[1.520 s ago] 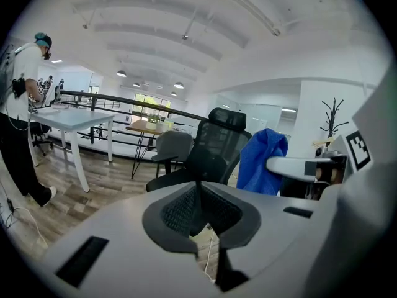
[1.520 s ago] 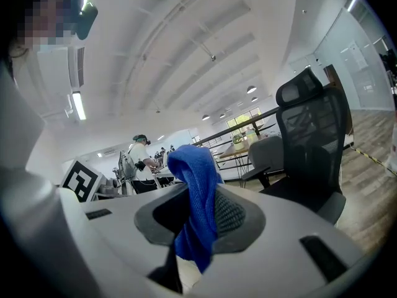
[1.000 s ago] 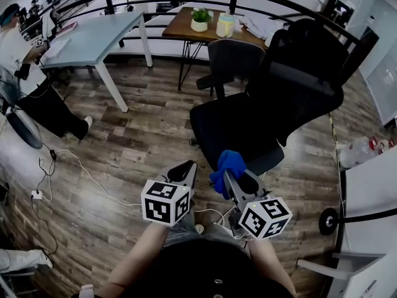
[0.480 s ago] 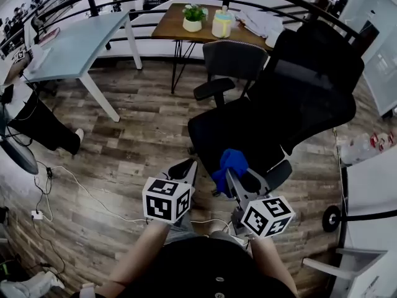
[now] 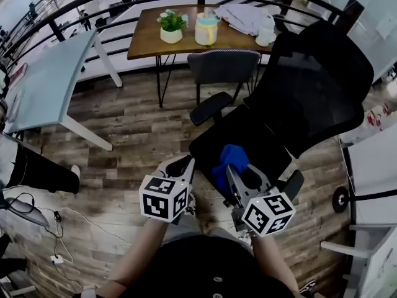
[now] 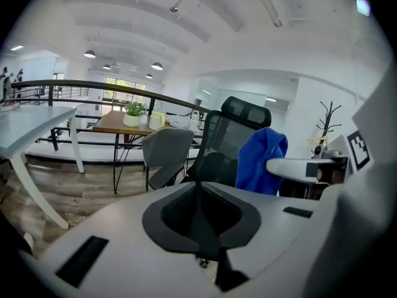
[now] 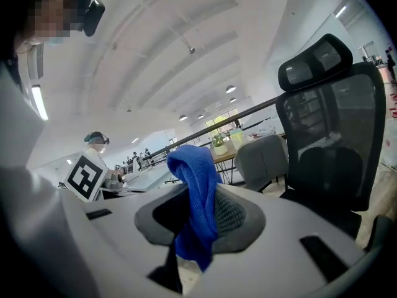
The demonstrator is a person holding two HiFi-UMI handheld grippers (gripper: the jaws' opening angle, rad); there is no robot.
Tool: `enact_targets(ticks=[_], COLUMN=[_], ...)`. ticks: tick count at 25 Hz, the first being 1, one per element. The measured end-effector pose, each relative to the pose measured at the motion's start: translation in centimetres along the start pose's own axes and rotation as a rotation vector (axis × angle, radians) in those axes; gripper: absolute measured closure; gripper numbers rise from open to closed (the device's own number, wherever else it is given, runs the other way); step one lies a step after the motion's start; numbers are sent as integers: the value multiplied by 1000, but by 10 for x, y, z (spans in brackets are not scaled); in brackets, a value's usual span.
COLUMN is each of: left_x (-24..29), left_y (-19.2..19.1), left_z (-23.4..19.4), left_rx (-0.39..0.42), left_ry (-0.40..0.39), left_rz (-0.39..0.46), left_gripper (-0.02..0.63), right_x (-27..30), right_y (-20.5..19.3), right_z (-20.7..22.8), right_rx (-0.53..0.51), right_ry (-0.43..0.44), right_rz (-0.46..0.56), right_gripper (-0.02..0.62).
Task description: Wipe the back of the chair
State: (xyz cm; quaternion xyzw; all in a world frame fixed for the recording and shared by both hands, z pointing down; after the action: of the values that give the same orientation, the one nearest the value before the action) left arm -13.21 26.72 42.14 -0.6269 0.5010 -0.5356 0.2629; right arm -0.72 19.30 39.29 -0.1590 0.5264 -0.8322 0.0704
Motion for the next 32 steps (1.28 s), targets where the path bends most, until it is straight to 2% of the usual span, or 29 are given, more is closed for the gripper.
enact_targets(ticks=[5, 11, 17, 23, 32], left_x=[27, 56, 87, 115, 176], left_y=[24, 40, 48, 71, 125], left_z=[-34, -46, -33, -6, 31], left_rx=[35, 48, 97, 138, 190], left_ry=[-80, -166, -255, -329, -402], left_rz=[-26, -48, -60, -56, 2], left_gripper=[571, 571, 571, 571, 571], right_x=[48, 72, 69, 55, 60], right_y=[12, 29, 43, 80, 151], right_z=[2, 2, 29, 72, 142], right_rx=[22, 5, -14, -38, -108], right_ry=[-61, -111, -206, -283, -317], right_rz=[42, 81, 125, 180, 246], right_gripper=[489, 489, 489, 489, 489])
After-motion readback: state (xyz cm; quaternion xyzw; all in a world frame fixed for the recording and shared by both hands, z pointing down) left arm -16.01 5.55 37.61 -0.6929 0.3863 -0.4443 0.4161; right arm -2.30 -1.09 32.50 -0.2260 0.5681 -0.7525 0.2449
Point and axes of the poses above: the fingertips, and each gripper's own axes: x forward along the fingers, z to its right, y out of its top, the point moved 3 cm from there along -x, backward along the fingers, and after that the axes turned 6 degrees about z, right-handed, at the moved point
